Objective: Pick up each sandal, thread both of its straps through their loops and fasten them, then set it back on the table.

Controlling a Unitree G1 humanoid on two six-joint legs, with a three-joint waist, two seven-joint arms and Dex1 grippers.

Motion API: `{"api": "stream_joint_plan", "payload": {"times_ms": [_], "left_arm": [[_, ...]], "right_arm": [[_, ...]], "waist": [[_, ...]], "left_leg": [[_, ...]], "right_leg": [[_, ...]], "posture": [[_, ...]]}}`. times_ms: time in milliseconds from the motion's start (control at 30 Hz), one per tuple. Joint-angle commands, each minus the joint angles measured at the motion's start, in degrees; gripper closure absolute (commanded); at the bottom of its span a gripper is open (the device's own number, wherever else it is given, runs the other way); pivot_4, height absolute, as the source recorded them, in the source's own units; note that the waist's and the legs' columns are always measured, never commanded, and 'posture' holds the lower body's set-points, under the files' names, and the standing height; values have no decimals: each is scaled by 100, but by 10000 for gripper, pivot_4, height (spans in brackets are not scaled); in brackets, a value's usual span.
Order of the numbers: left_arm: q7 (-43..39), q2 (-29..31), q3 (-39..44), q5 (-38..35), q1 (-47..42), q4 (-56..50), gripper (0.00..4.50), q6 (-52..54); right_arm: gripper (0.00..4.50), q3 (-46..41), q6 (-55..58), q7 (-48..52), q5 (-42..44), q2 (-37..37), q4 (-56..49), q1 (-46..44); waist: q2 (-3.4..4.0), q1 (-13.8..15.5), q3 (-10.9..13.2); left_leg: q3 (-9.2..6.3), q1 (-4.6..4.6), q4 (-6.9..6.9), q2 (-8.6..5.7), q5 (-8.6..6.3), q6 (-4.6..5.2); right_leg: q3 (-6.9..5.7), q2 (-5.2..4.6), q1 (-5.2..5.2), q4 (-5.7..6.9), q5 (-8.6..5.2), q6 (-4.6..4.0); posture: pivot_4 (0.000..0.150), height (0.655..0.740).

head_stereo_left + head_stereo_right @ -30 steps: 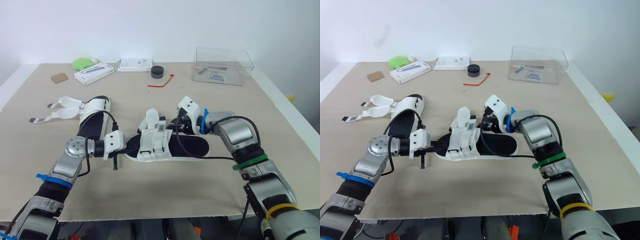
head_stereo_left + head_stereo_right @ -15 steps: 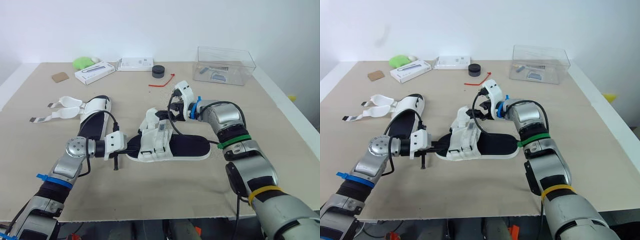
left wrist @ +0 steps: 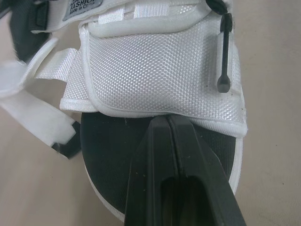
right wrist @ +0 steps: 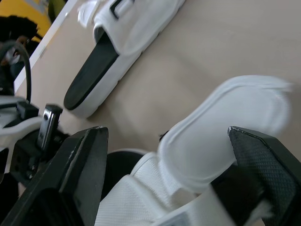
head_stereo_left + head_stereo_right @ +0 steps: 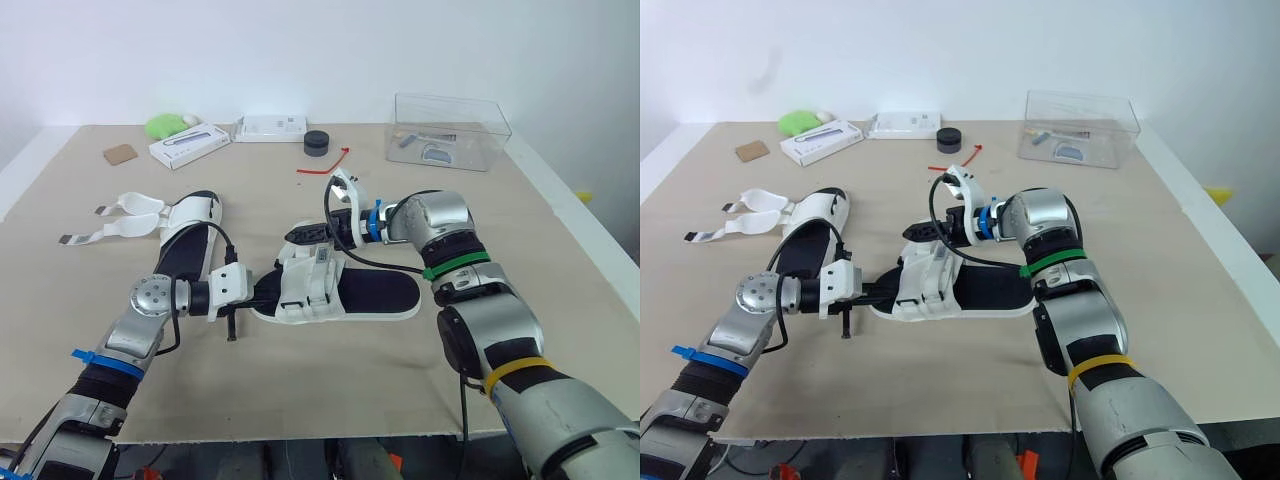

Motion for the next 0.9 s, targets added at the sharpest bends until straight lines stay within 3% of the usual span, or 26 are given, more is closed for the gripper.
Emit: {"api": "stream_joint_plan", "payload": {"times_ms": [33, 533, 900], "left_arm": [[1, 97, -174, 312, 154, 91, 45000, 99], [59, 191, -132, 275, 275, -46, 45000, 159], [58, 219, -150, 270, 269, -60, 45000, 181]], "right_arm": [[1379, -99, -47, -18, 25, 55, 83, -99], [1379, -244, -802, -150, -263, -118, 525, -442], [1379, -85, -579, 43, -315, -44, 577, -231]], "waist": [[0, 0, 0], [1, -9, 0], [1, -9, 0]], "left_leg": [[0, 0, 0, 0, 0, 0], [2, 0, -2, 2, 0, 0], [2, 1, -3, 4, 0, 0]], "right_leg": [[-1, 0, 0, 0, 0, 0], [0, 4, -2, 0, 0, -1], [1, 7, -2, 0, -1, -2]], "posture": [[1500, 7400], [1500, 7400], [1500, 7400]]}}
